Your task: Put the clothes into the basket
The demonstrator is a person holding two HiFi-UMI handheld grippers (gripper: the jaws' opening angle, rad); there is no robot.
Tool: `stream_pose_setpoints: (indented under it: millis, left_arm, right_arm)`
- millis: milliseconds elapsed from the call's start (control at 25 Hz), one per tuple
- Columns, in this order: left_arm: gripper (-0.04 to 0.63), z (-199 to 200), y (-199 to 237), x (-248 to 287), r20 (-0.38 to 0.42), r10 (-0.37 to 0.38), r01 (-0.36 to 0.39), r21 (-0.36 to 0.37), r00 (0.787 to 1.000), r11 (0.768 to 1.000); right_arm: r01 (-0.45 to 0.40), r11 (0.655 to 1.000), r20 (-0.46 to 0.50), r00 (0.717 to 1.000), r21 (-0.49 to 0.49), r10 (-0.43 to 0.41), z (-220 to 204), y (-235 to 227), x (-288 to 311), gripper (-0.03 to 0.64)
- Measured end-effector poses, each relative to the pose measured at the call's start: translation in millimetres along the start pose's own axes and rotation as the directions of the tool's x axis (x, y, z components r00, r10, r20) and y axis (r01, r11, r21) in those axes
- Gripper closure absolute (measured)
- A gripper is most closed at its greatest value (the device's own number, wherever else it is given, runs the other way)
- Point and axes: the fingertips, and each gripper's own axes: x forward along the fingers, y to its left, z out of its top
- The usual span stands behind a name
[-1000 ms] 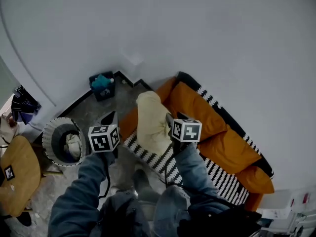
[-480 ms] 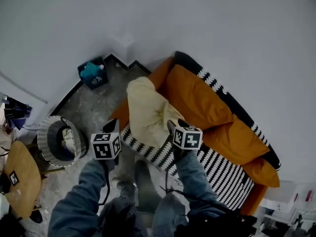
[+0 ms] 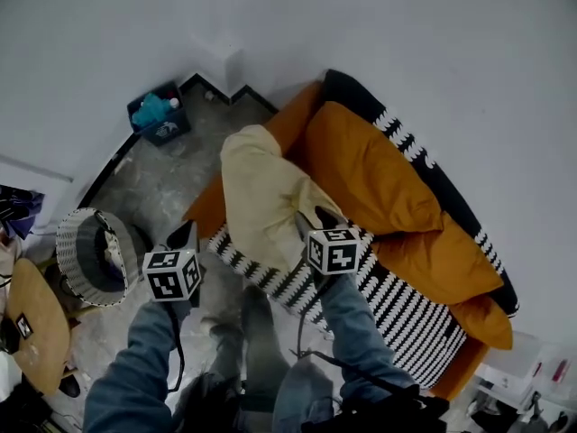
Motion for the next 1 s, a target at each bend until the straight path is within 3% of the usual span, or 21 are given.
stream_pose_setpoints:
  millis: [360, 800, 1000]
  left_arm:
    - [0.594, -17.9, 39.2, 33.0, -0.058, 0.087, -0.090, -0.053, 0.995, 0.995]
    - [0.594, -4.3, 59.1, 67.8, -0.074, 0.126, -0.132, -0.088, 0.989, 0.987]
    - [0.594, 2.4, 68.0, 74.9, -0.064, 0.139, -0.144, -0.083, 0.988, 0.986]
  right_arm:
    - [-0.066, 0.997, -0.036, 0.997, -0.040, 0.064, 15.3, -17.7, 77.4, 0.408]
    - [-0.122, 0.989, -0.082, 0.990, -0.088, 0.115, 42.0, -22.0, 144.3, 0.407]
    - [-0.166, 0.982, -0.116, 0.981, -0.092, 0.155, 50.8, -22.3, 176.7, 0.363]
